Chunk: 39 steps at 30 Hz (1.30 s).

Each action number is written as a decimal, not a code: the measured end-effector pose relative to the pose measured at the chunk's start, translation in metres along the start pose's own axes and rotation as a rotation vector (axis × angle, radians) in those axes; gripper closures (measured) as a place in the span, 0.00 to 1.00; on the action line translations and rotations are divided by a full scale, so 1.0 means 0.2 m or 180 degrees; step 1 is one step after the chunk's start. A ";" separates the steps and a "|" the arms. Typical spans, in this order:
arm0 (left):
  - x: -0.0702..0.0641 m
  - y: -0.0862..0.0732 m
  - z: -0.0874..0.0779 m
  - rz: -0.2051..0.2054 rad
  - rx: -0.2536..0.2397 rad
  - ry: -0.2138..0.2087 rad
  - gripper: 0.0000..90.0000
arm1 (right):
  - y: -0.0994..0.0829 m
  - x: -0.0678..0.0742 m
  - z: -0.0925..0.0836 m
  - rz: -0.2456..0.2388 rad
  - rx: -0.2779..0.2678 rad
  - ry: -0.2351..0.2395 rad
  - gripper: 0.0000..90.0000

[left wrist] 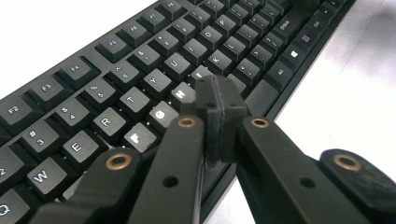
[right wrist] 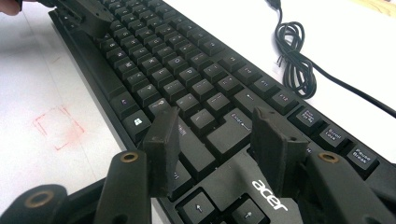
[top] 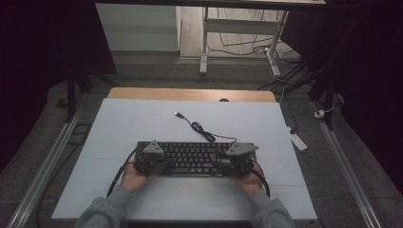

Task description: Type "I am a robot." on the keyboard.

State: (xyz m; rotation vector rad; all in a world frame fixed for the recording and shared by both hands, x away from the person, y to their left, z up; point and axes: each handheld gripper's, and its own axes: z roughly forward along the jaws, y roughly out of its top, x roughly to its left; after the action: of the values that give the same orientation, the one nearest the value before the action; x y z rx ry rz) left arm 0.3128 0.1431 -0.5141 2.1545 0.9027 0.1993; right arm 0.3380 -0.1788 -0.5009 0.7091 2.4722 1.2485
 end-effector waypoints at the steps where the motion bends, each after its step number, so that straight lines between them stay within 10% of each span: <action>1: 0.00 0.00 0.00 0.0008 0.0011 0.0004 0.99 | 0.00 0.00 0.00 0.0001 0.0002 0.0000 0.58; 28: 0.01 -0.02 0.05 -0.0011 0.0132 0.0103 0.97 | 0.00 0.00 0.00 -0.0004 0.0010 -0.0008 0.58; 39: 0.03 -0.01 -0.01 -0.0083 -0.0087 0.0076 0.91 | 0.00 0.00 0.00 -0.0007 0.0006 -0.0014 0.58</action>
State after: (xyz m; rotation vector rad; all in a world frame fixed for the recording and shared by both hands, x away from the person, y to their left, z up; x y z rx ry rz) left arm 0.3149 0.1498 -0.5147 2.1181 0.9360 0.2237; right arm 0.3378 -0.1787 -0.5010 0.7086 2.4704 1.2426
